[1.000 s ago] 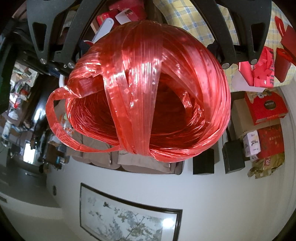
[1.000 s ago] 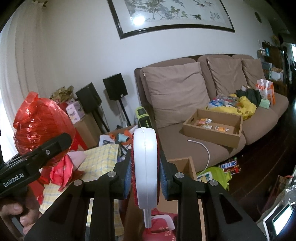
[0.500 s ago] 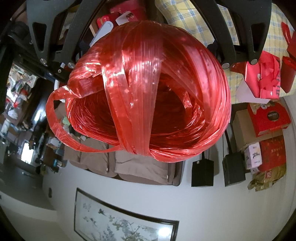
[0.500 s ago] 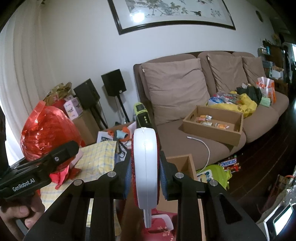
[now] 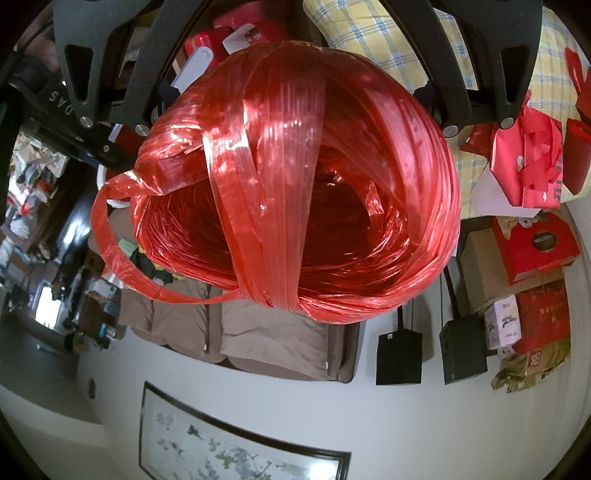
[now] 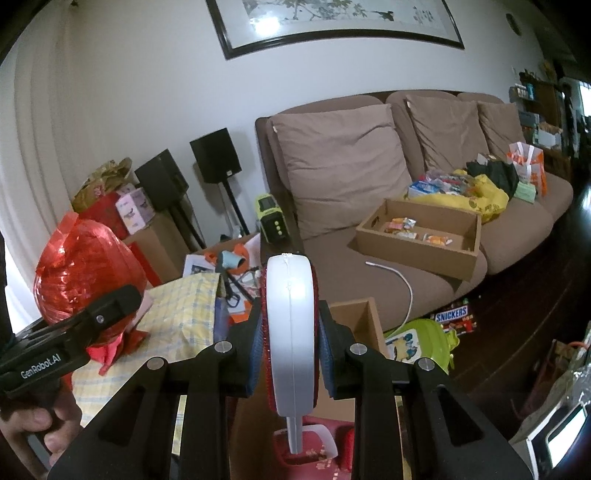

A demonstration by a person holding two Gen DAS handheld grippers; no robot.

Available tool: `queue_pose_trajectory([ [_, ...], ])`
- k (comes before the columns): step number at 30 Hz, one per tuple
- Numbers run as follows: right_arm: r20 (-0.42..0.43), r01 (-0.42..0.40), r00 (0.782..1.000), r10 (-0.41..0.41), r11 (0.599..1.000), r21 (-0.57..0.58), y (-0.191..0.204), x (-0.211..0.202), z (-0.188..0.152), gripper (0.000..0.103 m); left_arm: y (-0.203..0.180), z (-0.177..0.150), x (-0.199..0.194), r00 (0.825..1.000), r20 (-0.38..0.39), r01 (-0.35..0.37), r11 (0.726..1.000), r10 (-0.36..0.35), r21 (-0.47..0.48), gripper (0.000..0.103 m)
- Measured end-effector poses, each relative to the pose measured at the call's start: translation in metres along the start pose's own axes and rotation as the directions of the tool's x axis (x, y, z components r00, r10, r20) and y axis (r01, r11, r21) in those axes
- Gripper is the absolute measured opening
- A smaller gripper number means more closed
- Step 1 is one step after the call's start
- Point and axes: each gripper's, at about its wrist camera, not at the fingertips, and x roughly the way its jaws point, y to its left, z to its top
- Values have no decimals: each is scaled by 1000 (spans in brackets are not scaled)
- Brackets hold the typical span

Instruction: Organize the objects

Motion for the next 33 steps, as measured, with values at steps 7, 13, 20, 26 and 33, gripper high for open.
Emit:
queue_pose_trajectory([
  [7,-22,12,1000,-11,1000,7,-8,8,-2,25,-1,-3,6,1000,-15,-3,1000,3,1,93],
  [13,-24,24,999,-24,1000,17,-16,10,-2,25,4,0,6,1000,-12,-11,1000,10,-10,93],
  [20,-42,45,998,-44,998,41,-29,17,-5,25,18,6,6,999,-3,-33,999,33,-31,93],
  [26,-44,63,997,-60,996,57,-38,18,-6,25,27,9,9,999,-5,-43,999,43,-26,93],
  [33,-51,65,997,-63,996,54,-37,21,-8,25,25,5,17,999,-20,-36,999,35,-24,93],
])
